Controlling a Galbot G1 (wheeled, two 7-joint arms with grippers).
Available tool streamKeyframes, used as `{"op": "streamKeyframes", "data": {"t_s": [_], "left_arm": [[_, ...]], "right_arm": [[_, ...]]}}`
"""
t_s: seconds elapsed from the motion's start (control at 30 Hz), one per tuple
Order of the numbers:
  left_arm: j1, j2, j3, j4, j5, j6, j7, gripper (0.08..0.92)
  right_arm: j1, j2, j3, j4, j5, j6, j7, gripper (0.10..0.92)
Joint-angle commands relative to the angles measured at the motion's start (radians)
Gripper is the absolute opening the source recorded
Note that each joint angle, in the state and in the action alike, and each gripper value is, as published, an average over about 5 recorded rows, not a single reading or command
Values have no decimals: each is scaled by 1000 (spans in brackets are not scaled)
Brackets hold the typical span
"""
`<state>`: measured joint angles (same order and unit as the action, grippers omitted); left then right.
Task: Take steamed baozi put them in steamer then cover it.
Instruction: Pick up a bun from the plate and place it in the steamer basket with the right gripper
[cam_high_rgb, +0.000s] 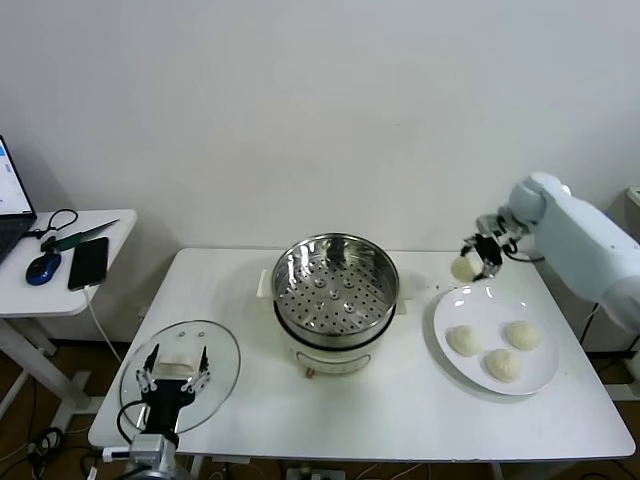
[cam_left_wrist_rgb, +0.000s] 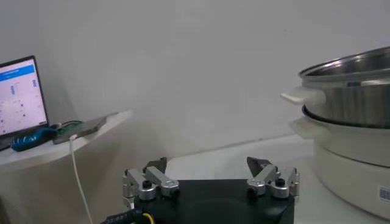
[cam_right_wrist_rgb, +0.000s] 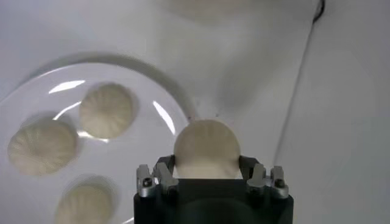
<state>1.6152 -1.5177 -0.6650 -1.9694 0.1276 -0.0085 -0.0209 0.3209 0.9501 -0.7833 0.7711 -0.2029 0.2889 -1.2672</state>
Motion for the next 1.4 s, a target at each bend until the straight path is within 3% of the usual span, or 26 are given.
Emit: {"op": "streamKeyframes", "data": {"t_s": [0.03,0.23,0.5,0.83,1.4], "left_arm": [[5,1,1,0,-1,0,2,823],[7,-3,6,0,-23,10,-8,823],[7,4,-2,-6,-30,17,-11,823],[2,14,-11,-7,-41,26,-12,823],[1,18,-20,9,-46,28,-16,823]], "right_arm": [[259,79,-198,159,141,64,-31,687],[315,174,-268,240,103,153,-23,687],[210,250,-281,357,-190,301,35,687],[83,346,-250,307,-489,397,142,687],[-31,440,-204,141,-543,416,178,687]]}}
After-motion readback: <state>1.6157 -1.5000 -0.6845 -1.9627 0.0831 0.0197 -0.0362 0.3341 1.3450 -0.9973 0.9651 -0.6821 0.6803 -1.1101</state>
